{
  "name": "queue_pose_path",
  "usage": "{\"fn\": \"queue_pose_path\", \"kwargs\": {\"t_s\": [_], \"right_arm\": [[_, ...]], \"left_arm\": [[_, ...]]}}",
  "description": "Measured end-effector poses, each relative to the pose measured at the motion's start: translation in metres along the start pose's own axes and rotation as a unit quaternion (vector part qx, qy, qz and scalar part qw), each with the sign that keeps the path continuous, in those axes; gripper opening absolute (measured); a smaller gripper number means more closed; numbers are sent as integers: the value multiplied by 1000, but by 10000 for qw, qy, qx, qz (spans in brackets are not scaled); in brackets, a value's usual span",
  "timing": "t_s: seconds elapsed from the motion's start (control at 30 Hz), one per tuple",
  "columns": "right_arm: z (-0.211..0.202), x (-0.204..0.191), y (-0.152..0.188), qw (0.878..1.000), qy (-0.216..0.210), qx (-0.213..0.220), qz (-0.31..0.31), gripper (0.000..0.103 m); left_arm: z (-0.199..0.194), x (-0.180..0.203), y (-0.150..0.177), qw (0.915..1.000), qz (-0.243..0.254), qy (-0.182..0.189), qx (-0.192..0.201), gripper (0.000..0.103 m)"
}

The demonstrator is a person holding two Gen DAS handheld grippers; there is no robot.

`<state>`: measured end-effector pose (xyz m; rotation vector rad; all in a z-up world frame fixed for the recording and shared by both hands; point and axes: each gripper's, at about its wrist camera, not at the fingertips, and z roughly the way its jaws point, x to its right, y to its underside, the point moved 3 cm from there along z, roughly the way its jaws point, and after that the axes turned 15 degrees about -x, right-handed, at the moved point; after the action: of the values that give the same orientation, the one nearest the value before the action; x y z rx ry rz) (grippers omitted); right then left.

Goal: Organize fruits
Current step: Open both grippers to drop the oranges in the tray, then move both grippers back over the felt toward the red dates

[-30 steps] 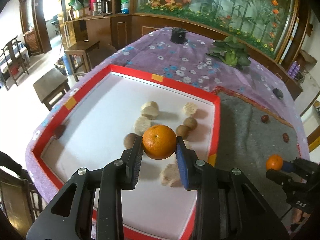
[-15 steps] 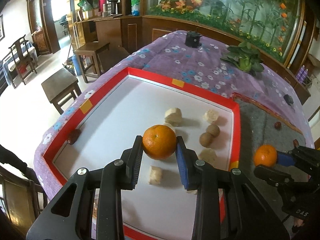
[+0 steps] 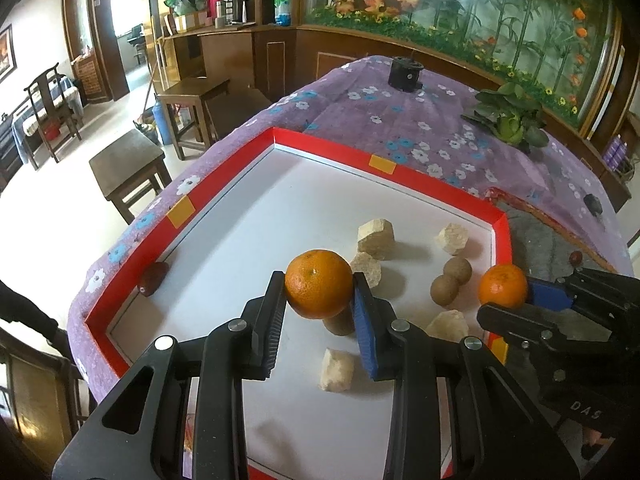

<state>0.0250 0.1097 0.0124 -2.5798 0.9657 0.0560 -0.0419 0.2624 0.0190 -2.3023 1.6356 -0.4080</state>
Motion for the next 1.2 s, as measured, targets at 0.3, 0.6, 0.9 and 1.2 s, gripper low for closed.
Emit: {"fn": "queue_pose_path", "kwargs": {"t_s": [0.3,0.6,0.9,1.2], "right_arm": [[7,-5,-14,9999,-67,79,1,33],[17,-16,-34,9996,-200,168,-92,33],[31,-16,-39,9998,-134,62,-168,33],[4,-8,-20,9997,-144,207,-5,40]], "left_arm": [[8,-4,-2,9999,-70,-116,-38,32],[13,-5,-4,9996,-129,-238,-46,32],[13,-4,-4,9990,-172,-414,-17,32],[5,-3,-3,9979,-236,-584,163,59]]}}
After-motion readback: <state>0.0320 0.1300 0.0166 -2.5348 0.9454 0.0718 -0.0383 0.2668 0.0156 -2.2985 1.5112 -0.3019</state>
